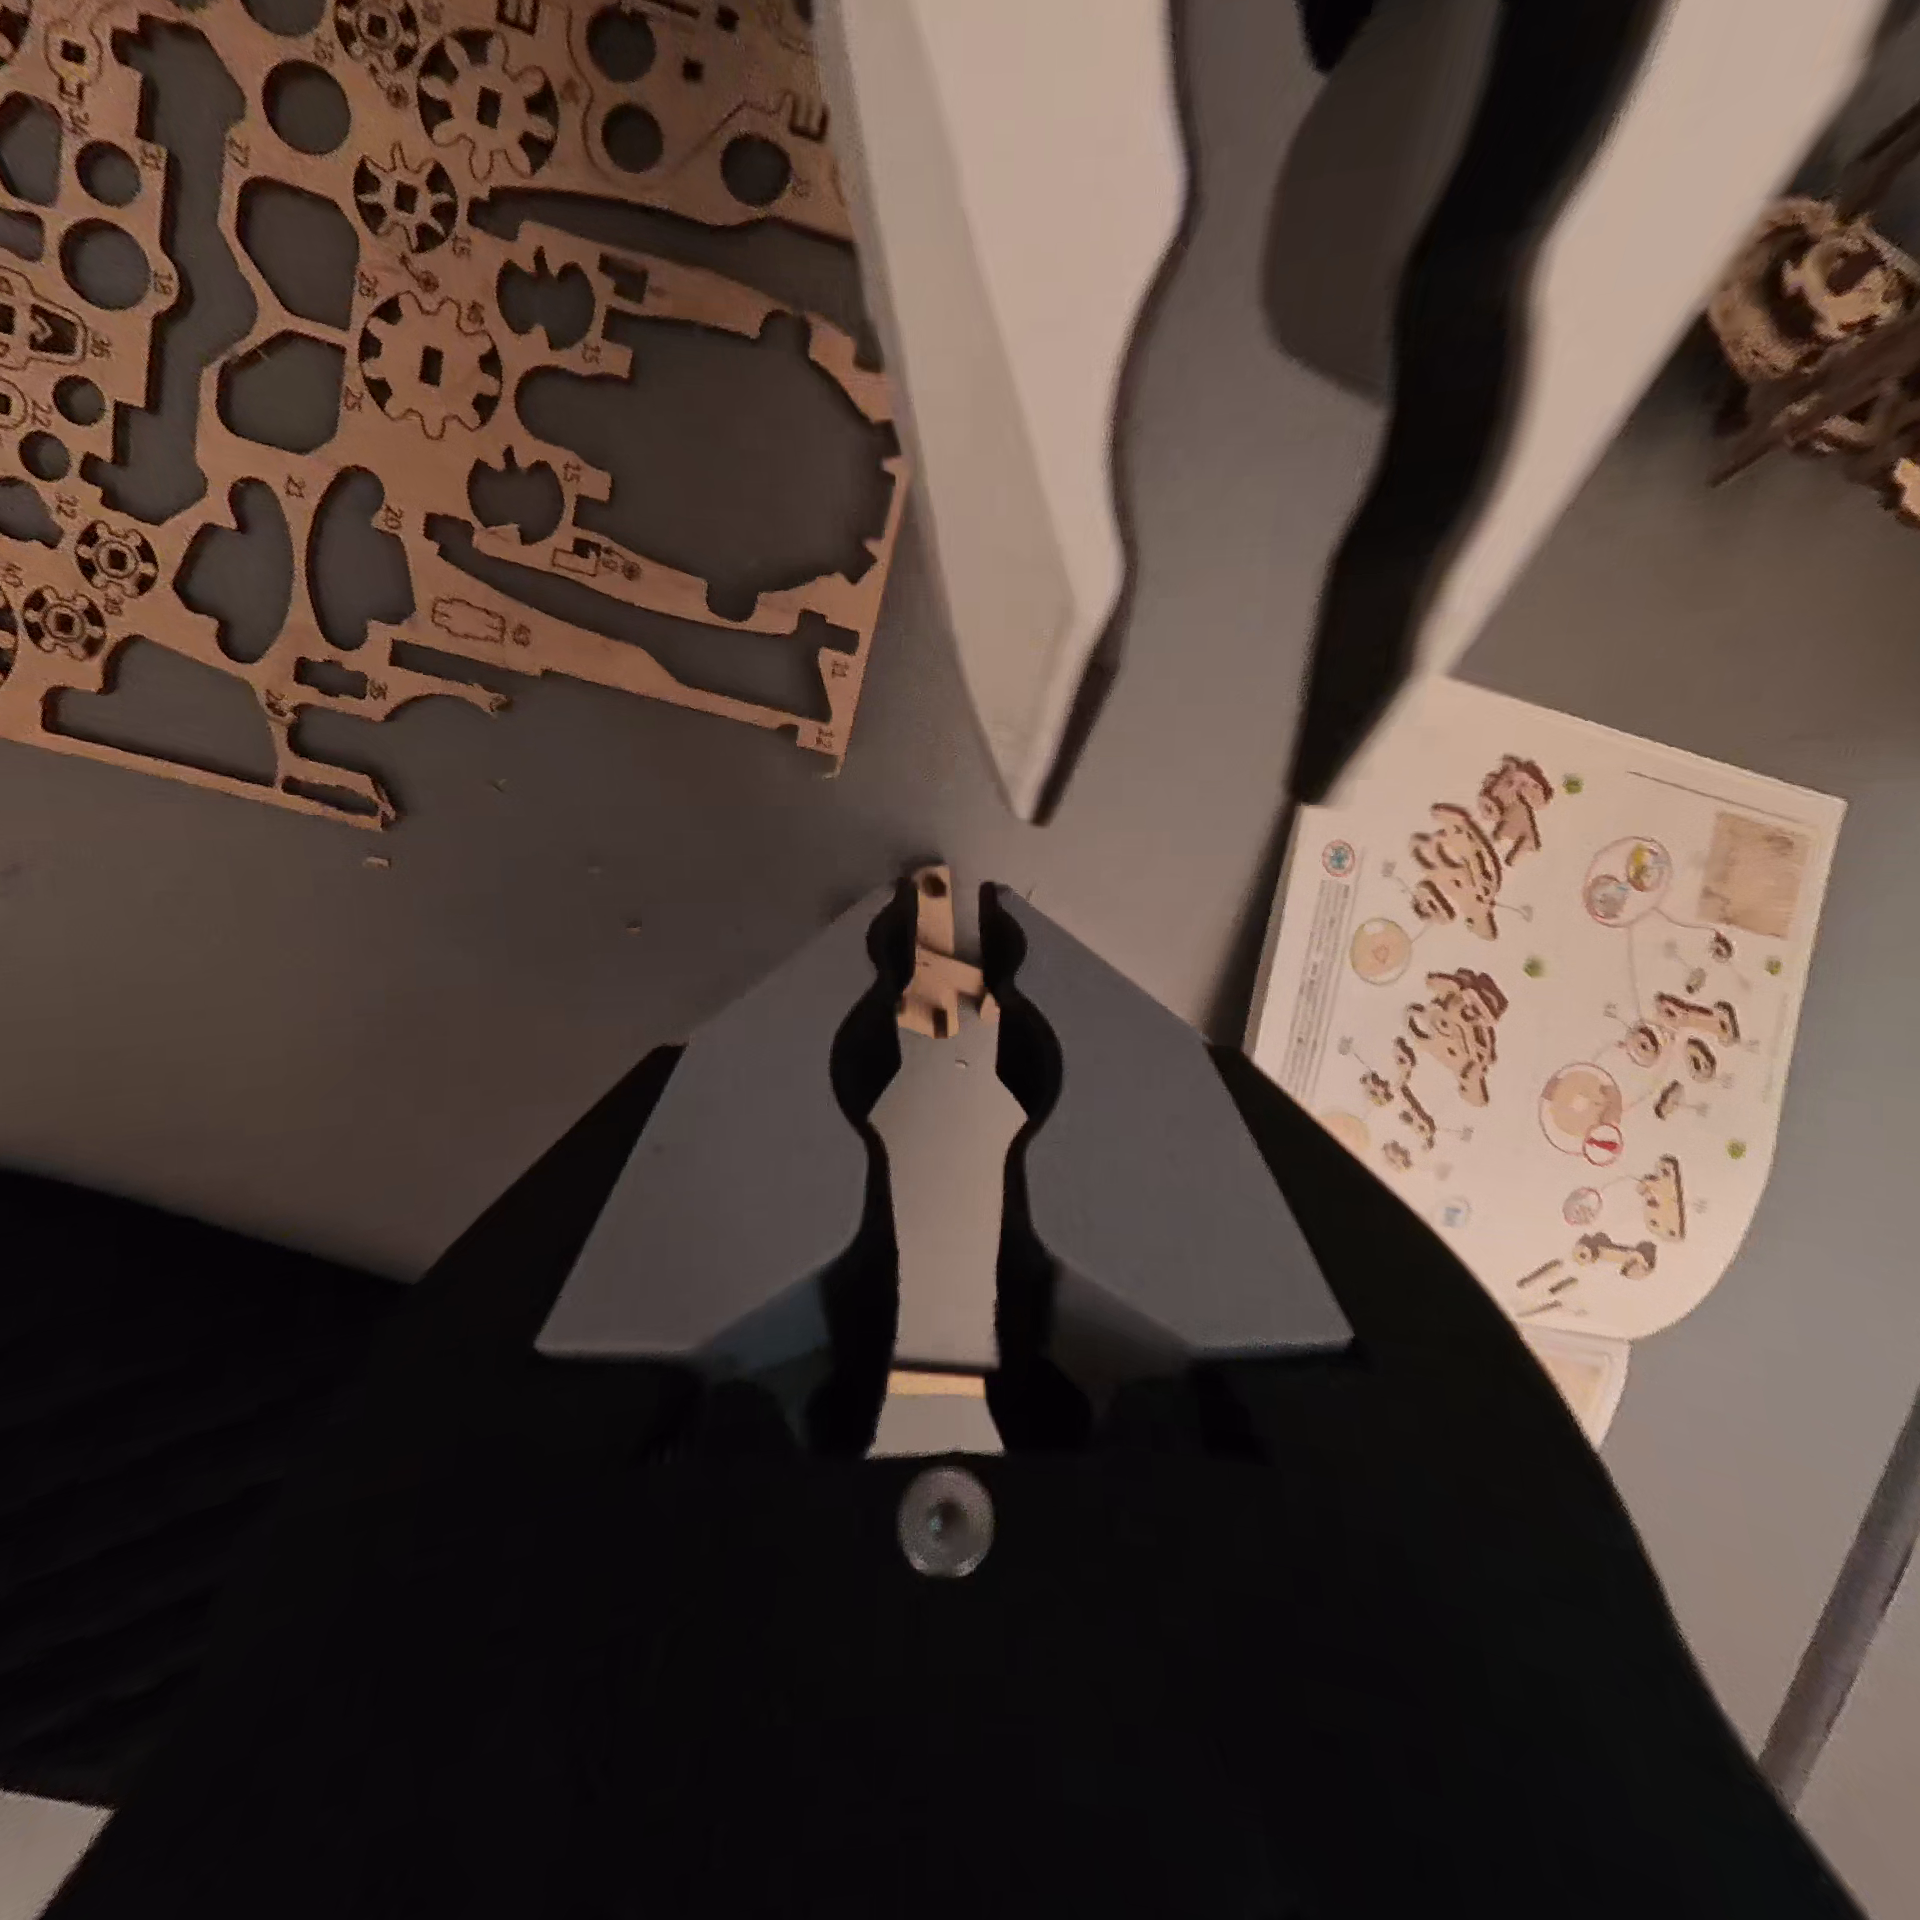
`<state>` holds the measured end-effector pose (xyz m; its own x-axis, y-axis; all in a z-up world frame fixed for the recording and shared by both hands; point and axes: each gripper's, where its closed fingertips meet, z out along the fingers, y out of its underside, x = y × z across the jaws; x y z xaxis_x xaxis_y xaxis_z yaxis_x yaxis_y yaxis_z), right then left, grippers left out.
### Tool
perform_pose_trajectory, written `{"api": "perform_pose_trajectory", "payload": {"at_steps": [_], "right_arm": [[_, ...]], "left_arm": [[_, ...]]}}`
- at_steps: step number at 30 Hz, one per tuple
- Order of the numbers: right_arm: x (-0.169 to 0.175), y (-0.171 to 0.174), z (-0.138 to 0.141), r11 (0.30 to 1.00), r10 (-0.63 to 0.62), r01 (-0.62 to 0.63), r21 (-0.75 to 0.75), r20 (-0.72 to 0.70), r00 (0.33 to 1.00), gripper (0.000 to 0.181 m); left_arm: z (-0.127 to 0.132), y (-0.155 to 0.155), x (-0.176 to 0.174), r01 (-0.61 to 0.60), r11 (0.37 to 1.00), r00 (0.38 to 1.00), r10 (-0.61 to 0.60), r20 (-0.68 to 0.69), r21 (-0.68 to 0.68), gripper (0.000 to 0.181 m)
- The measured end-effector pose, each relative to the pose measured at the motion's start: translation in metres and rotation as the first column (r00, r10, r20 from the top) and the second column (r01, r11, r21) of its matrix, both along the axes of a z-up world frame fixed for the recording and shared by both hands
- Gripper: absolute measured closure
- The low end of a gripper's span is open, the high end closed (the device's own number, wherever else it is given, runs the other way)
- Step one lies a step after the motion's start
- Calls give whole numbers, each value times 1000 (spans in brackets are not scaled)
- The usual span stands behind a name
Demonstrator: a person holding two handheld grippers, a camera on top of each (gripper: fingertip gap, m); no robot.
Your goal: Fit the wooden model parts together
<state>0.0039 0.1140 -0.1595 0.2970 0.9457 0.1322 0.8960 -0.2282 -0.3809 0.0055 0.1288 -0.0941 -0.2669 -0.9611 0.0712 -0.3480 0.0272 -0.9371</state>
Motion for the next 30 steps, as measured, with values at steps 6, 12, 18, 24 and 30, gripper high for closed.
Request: {"api": "perform_pose_trajectory", "payload": {"at_steps": [6, 12, 18, 24, 30], "right_arm": [[0, 0, -10, 998, 9, -6, -57, 46, 999, 171], [0, 1, -14, 998, 33, -28, -64, 84, 996, 178], [-1, 0, -15, 996, 46, -38, -78, 93, 995, 179], [0, 0, -15, 992, 40, -32, -119, 68, 997, 180], [1, -1, -16, 991, 70, -58, -124, 101, 992, 180]], "left_arm": [[0, 4, 0, -13, 1000, 999, 12, 32, 26, 151], [-7, 3, 1, -4, 999, 1000, 4, 6, 36, 153], [-6, 5, 1, -10, 1000, 1000, 10, 14, 19, 154], [-8, 4, 1, 0, 1000, 1000, 0, 7, 13, 155], [-9, 1, 2, 9, 1000, 1000, -9, 5, 18, 157]]}}
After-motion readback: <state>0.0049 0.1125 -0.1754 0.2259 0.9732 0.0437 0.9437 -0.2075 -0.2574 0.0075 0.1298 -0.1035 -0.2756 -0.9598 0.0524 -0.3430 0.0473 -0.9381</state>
